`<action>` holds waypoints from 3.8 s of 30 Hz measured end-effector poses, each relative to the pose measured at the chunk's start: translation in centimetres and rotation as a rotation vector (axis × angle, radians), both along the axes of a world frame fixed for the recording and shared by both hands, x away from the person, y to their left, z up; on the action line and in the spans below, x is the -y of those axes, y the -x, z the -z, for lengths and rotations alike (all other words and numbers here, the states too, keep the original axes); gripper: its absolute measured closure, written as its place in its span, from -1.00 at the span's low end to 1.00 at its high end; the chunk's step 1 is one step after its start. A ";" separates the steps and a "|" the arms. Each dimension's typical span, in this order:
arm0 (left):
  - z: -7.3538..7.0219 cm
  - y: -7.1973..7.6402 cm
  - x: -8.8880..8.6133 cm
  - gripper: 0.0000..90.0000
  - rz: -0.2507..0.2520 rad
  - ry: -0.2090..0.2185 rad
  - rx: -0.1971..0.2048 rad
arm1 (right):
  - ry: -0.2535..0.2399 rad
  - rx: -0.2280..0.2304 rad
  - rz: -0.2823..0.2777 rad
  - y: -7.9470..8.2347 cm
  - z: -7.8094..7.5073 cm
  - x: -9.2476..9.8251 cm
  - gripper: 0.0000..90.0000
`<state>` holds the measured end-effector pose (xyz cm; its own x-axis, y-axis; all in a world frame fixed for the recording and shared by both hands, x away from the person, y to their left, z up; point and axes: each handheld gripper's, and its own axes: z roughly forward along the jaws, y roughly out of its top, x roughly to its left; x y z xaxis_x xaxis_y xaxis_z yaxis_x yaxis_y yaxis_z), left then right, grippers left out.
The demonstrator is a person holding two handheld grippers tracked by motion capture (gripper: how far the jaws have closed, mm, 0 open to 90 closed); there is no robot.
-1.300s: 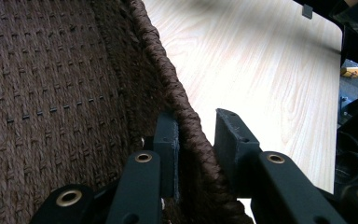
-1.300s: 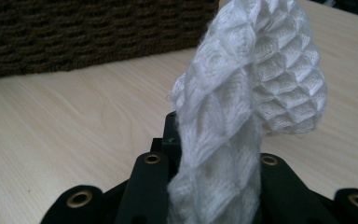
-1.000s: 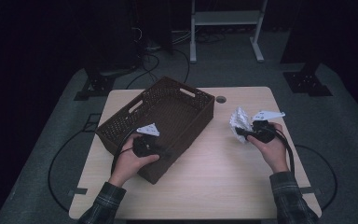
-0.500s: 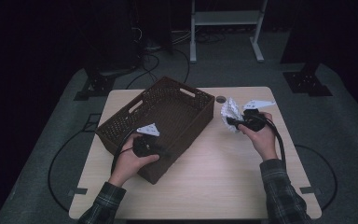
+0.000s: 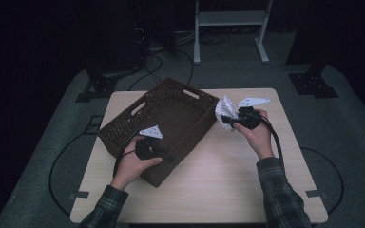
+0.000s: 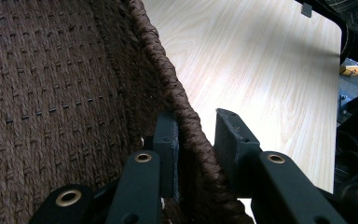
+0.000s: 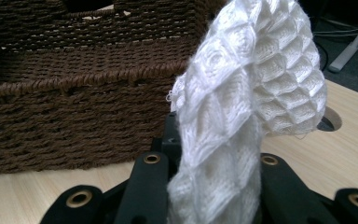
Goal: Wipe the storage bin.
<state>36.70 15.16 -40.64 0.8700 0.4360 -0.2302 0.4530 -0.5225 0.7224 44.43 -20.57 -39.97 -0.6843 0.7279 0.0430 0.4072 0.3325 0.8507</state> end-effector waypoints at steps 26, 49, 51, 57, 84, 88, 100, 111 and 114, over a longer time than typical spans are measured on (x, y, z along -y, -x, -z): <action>0.1 -0.1 0.0 0.56 -0.004 0.005 -0.025 | 0.029 -0.046 -0.010 -1.4 1.6 -1.7 0.66; 0.1 -0.1 0.0 0.55 -0.003 0.005 -0.029 | 0.064 -0.146 0.012 -2.8 5.2 -2.2 0.66; 0.1 -0.1 0.0 0.55 -0.003 0.005 -0.029 | 0.067 -0.158 0.013 -2.9 5.5 -2.3 0.66; 0.1 -0.1 0.0 0.55 -0.003 0.004 -0.030 | 0.077 -0.180 0.010 -3.1 6.4 -2.4 0.66; 0.0 -0.2 0.0 0.55 0.000 0.000 -0.035 | 0.030 -0.097 -0.013 -1.6 3.8 -2.2 0.66; 0.0 -0.2 0.0 0.55 0.000 0.001 -0.035 | 0.031 -0.068 -0.028 -1.3 2.6 -2.6 0.66; 0.1 -0.2 0.0 0.55 0.000 0.002 -0.035 | 0.006 -0.007 -0.069 0.1 0.7 -3.0 0.66; 0.0 -0.2 0.0 0.55 0.001 0.000 -0.035 | 0.007 -0.005 -0.103 0.9 0.9 -3.7 0.66; 0.0 -0.2 0.0 0.55 0.001 0.000 -0.035 | 0.005 -0.018 -0.108 1.0 1.5 -3.8 0.66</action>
<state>36.87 15.19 -40.69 0.8618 0.4352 -0.2605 0.4775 -0.5232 0.7058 43.48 -16.73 -41.44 -0.7582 0.6499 0.0523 0.3835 0.3798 0.8418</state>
